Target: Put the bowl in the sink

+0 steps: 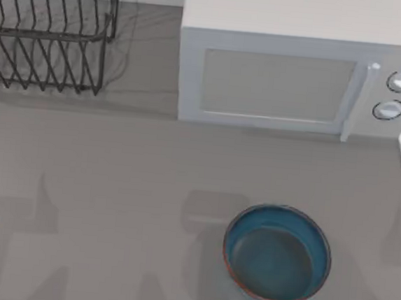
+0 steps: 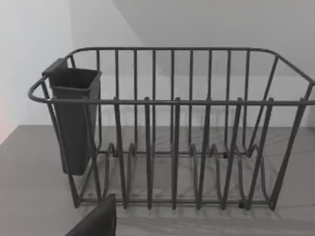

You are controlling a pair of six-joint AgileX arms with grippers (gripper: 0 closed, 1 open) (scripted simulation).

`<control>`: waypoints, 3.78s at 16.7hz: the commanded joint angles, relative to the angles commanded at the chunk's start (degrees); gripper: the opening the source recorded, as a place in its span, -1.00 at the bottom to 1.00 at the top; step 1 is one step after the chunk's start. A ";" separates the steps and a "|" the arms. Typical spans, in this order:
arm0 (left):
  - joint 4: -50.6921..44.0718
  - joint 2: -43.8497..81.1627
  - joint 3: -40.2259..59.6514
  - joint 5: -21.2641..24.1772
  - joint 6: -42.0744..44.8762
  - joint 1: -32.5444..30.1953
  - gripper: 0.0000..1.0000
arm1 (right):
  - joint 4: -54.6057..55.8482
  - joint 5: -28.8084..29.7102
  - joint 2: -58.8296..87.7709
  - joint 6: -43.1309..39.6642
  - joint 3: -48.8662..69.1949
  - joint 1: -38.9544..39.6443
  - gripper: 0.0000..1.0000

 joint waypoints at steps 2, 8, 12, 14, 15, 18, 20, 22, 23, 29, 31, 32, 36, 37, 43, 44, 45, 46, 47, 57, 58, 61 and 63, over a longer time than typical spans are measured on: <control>0.00 0.00 0.00 0.00 0.00 0.00 1.00 | -0.04 0.00 0.04 0.02 0.04 0.02 1.00; 0.00 0.00 0.00 0.00 0.00 0.00 1.00 | -10.90 -0.11 12.82 5.69 12.03 5.58 1.00; 0.00 0.00 0.00 0.00 0.00 0.00 1.00 | -25.15 0.03 32.72 12.64 27.00 12.28 1.00; 0.00 0.00 0.00 0.00 0.00 0.00 1.00 | -33.11 0.09 44.60 16.40 35.00 15.98 1.00; 0.00 0.00 0.00 0.00 0.00 0.00 1.00 | -37.08 0.10 50.62 18.28 38.97 17.83 1.00; 0.00 0.00 0.00 0.00 0.00 0.00 1.00 | -48.30 0.09 67.39 23.67 50.30 23.17 1.00; 0.00 0.00 0.00 0.00 0.00 0.00 1.00 | -54.85 0.05 76.53 26.91 57.22 26.37 1.00; 0.00 0.00 0.00 0.00 0.00 0.00 1.00 | -60.30 0.02 83.83 29.70 63.28 29.11 1.00; 0.00 0.00 0.00 0.00 0.00 0.00 1.00 | -62.56 0.01 86.85 30.88 65.94 30.27 1.00; 0.00 0.00 0.00 0.00 0.00 0.00 1.00 | -68.28 0.02 94.80 33.96 73.07 33.31 1.00; 0.00 0.00 0.00 0.00 0.00 0.00 1.00 | -68.28 0.02 94.80 33.96 73.07 33.31 1.00; 0.00 0.00 0.00 0.00 0.00 0.00 1.00 | -68.14 0.00 94.62 33.89 72.90 33.03 1.00; 0.00 0.00 0.00 0.00 0.00 0.00 1.00 | -64.04 0.02 95.96 33.83 69.78 33.16 1.00; 0.00 0.00 0.00 0.00 0.00 0.00 1.00 | -61.59 0.02 96.73 33.86 68.19 33.20 1.00; 0.00 0.00 0.00 0.00 0.00 0.00 1.00 | -46.51 0.03 101.71 34.22 58.41 33.46 1.00; 0.00 0.00 0.00 0.00 0.00 0.00 1.00 | -45.61 0.03 102.07 34.26 57.73 33.49 1.00; 0.00 0.00 0.00 0.00 0.00 0.00 1.00 | -45.32 0.03 102.18 34.27 57.50 33.50 1.00; 0.00 0.00 0.00 0.00 0.00 0.00 1.00 | -45.32 0.03 102.18 34.27 57.50 33.50 1.00; 0.00 0.00 0.00 0.00 0.00 0.00 1.00 | -45.32 0.03 102.18 34.27 57.50 33.50 1.00; 0.00 0.00 0.00 0.00 0.00 0.00 1.00 | -45.32 0.03 102.18 34.27 57.50 33.50 -0.36; 0.00 0.00 0.00 0.00 0.00 0.00 1.00 | -45.32 0.03 102.18 34.27 57.50 33.50 -0.51; 0.00 0.00 0.00 0.00 0.00 0.00 1.00 | -45.32 0.03 102.18 34.27 57.50 33.50 -0.96; 0.00 0.00 0.00 0.00 0.00 0.00 1.00 | -45.32 0.03 102.18 34.27 57.50 33.50 -1.00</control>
